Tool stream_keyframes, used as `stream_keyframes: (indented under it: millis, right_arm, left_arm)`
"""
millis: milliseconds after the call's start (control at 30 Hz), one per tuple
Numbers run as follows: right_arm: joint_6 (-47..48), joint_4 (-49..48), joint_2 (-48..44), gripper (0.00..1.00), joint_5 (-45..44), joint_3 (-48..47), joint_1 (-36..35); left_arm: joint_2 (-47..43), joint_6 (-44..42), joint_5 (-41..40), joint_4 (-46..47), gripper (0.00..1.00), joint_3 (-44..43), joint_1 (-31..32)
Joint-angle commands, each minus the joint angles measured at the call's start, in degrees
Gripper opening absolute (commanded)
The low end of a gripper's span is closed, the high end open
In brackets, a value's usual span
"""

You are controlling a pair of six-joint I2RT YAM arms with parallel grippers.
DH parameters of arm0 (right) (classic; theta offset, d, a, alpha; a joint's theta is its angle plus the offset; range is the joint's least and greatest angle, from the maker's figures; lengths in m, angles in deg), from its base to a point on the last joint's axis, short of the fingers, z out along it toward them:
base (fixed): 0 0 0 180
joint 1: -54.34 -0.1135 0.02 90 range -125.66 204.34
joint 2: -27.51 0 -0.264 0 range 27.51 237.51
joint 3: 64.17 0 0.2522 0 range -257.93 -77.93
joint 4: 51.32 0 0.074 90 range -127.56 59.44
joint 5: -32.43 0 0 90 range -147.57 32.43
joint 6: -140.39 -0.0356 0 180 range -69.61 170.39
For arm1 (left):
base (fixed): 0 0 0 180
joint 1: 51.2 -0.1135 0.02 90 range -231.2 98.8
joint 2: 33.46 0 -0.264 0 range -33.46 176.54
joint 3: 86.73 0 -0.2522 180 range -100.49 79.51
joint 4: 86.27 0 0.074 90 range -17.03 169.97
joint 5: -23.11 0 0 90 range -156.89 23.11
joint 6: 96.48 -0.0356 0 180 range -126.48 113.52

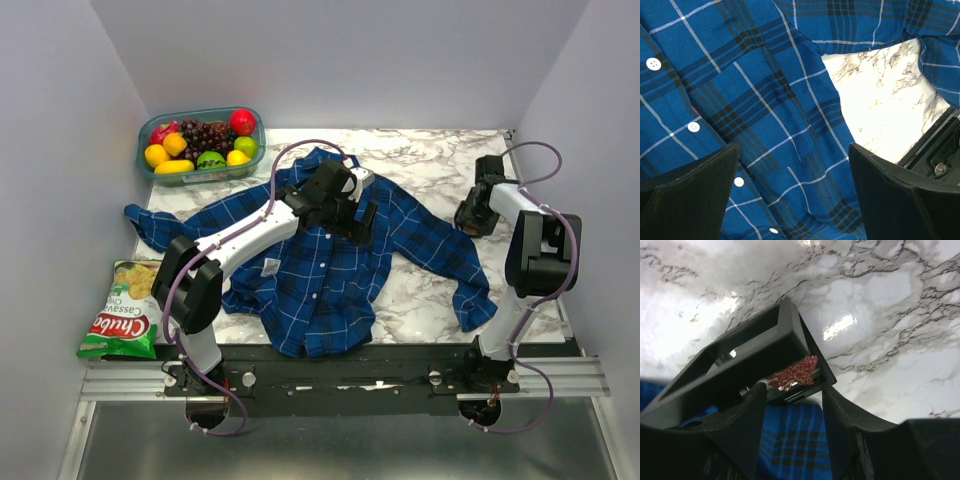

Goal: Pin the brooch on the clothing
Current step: Pick up the brooch from the brooch box.

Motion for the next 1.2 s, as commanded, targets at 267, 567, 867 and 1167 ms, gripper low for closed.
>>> stream_keyframes:
  millis: [267,567,867,1167]
  right_arm:
    - [-2.3,-1.1,-13.5,0.57,5.8,10.4,-0.3]
    - [0.7,0.6,-6.3,0.64,2.7,0.6,0.0]
    - [1.4,0.9,1.2,0.65,1.8,-4.2,1.1]
    - [1.6,1.4,2.7,0.67,0.5,-5.5,1.5]
  left_arm:
    - [-2.2,0.5,1.6,1.4,0.99,0.5,-0.5]
    - [-2.5,0.3,1.6,1.4,0.99,0.6,-0.6]
    - [-2.9,0.6,2.2,1.5,0.99,0.6,-1.5]
    - [-3.3,1.1,3.2,1.9,0.99,0.8,-2.2]
